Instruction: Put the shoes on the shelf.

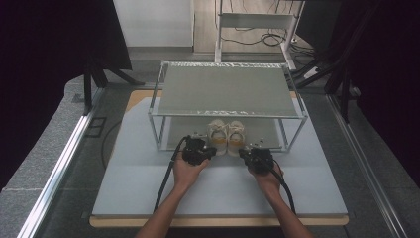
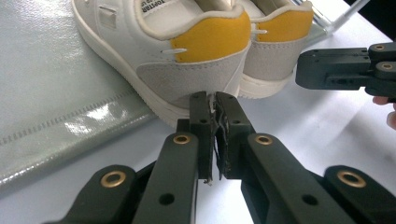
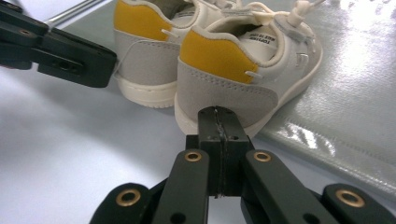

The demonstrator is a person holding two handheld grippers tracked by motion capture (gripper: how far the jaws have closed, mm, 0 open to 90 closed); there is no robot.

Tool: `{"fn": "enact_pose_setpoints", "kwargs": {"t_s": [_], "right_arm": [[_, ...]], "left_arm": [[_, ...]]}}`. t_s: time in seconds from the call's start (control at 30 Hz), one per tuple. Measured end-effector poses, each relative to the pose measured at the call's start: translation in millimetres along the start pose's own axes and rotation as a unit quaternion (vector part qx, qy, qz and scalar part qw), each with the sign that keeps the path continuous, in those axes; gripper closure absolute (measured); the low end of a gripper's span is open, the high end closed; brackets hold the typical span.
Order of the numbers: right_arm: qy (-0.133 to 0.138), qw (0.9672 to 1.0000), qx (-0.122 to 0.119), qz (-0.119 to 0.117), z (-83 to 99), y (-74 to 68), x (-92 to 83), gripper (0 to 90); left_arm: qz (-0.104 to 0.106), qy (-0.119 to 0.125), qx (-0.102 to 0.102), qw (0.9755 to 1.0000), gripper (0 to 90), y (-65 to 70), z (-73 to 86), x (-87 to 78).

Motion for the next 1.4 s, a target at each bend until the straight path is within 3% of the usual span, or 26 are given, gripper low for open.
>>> {"fn": "enact_pose_setpoints", "kwargs": {"t_s": [0.2,0.23,0.33,0.57,0.63,0.77,0.87,0.9,1.03,1.07,1.1,1.13,1.37,1.4], "right_arm": [[-0.001,0.9999,0.007,0.009,-4.8,4.5,6.2,89.6],[0.001,0.9999,0.01,0.011,-5.9,5.4,6.9,89.5],[0.001,0.9998,0.012,0.015,-9.0,7.7,9.4,89.6],[0.003,0.9997,0.016,0.02,-14.0,12.0,18.6,89.5],[0.001,0.9996,0.019,0.021,-15.3,12.4,21.2,89.5],[0.003,0.9995,0.02,0.024,-17.0,14.2,26.7,89.5],[0.009,0.9991,0.025,0.033,-17.2,17.5,30.3,89.5],[0.01,0.999,0.026,0.034,-17.2,18.4,31.5,89.5],[0.017,0.9986,0.033,0.038,-17.9,21.2,35.0,89.6],[0.018,0.9986,0.032,0.039,-17.8,21.6,35.9,89.5],[0.019,0.9985,0.033,0.039,-17.6,21.7,36.4,89.5],[0.019,0.9985,0.033,0.039,-17.5,21.6,36.6,89.5],[0.02,0.9986,0.03,0.038,-18.0,21.4,34.7,88.3],[0.02,0.9987,0.028,0.037,-18.3,21.3,33.6,88.1]], "left_arm": [[-0.012,-0.006,-0.008,0.9999,85.2,-0.1,-6.7,4.7],[-0.008,-0.008,0.01,0.9999,85.2,-2.6,-8.8,5.5],[-0.01,-0.009,0.019,0.9997,85.3,-7.0,-12.9,8.3],[-0.019,-0.006,0.01,0.9998,84.8,-14.0,-21.5,16.5],[-0.019,-0.004,-0.009,0.9998,84.9,-15.9,-22.3,19.2],[-0.021,-0.007,0.001,0.9998,85.2,-22.3,-25.2,22.3],[-0.019,-0.003,-0.018,0.9996,84.9,-19.4,-28.9,26.3],[-0.031,0.001,-0.011,0.9994,84.7,-22.3,-31.2,27.7],[-0.026,0.004,-0.011,0.9996,84.9,-27.4,-34.4,32.7],[-0.021,0.005,-0.05,0.9985,84.9,-22.3,-33.4,33.7],[-0.021,0.007,-0.101,0.9946,84.8,-14.9,-32.4,34.5],[-0.026,0.006,-0.013,0.9995,84.6,-26.9,-35.6,33.8],[-0.025,0.005,-0.01,0.9996,80.9,-24.8,-34.2,32.3],[-0.021,0.009,-0.018,0.9996,80.0,-22.0,-33.8,31.8]]}}
Point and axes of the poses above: each handheld gripper's, and its own axes: x roughly forward along the jaws, z roughly out of its underside, y roughly to its right, the point moved 5 cm from there along x, roughly forward along the jaws, and after that the axes turned 4 degrees about -x, right-handed, at the moved point
